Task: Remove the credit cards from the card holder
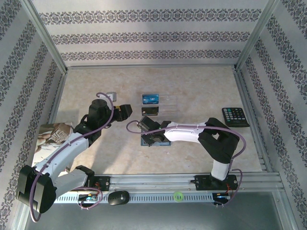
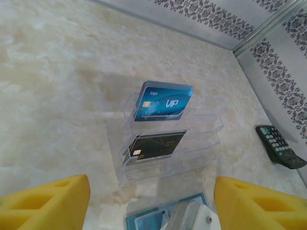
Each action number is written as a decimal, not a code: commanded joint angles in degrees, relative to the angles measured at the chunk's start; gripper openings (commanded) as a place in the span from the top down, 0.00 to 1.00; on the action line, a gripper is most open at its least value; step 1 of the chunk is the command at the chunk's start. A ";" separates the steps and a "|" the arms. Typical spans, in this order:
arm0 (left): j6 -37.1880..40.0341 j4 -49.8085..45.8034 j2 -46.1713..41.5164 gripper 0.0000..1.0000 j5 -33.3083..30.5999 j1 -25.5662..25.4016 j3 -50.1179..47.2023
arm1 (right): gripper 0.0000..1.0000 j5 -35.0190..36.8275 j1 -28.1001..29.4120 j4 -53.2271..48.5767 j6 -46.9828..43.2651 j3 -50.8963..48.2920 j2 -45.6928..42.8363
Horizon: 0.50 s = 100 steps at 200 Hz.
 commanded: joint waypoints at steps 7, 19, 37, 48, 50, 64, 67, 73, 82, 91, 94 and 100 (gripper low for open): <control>-1.56 -1.24 -1.77 0.46 1.77 -2.05 -2.27 | 1.00 -2.59 -0.98 6.00 -0.84 -5.23 -3.42; -1.78 -1.11 -1.73 0.59 1.53 -3.72 -3.13 | 1.00 -3.90 -2.06 9.08 -0.41 -7.24 -5.25; -2.08 -0.50 -0.77 0.72 0.54 -7.01 -5.04 | 1.00 -5.50 -3.31 13.62 0.38 -10.38 -7.85; -3.08 1.66 0.41 0.80 1.00 -8.83 -6.96 | 1.00 -6.89 -4.09 16.29 1.48 -12.25 -9.00; -3.22 2.06 0.58 0.81 1.08 -9.18 -7.25 | 1.00 -7.14 -4.23 16.79 1.71 -12.53 -9.19; -4.84 5.58 2.77 0.88 1.80 -11.47 -9.75 | 1.00 -9.15 -5.15 20.07 3.31 -14.63 -10.11; -5.06 6.37 3.31 0.89 1.96 -11.97 -10.14 | 1.00 -9.43 -5.30 20.74 3.62 -15.07 -10.23; -5.57 7.77 4.48 0.91 2.32 -12.94 -10.79 | 1.00 -10.30 -5.56 21.88 4.14 -15.68 -10.46; -5.81 10.23 6.05 0.93 2.89 -14.26 -11.62 | 1.00 -11.32 -5.62 23.49 4.65 -16.59 -10.44; -5.64 12.18 7.73 0.96 3.67 -15.16 -12.12 | 1.00 -12.18 -5.63 24.83 4.97 -17.30 -10.36; -5.57 12.74 8.27 0.97 3.91 -15.48 -12.26 | 1.00 -12.35 -5.67 25.22 5.07 -17.46 -10.33; -5.26 13.60 9.30 1.00 4.33 -15.85 -12.28 | 1.00 -12.85 -5.71 25.97 5.35 -17.82 -10.21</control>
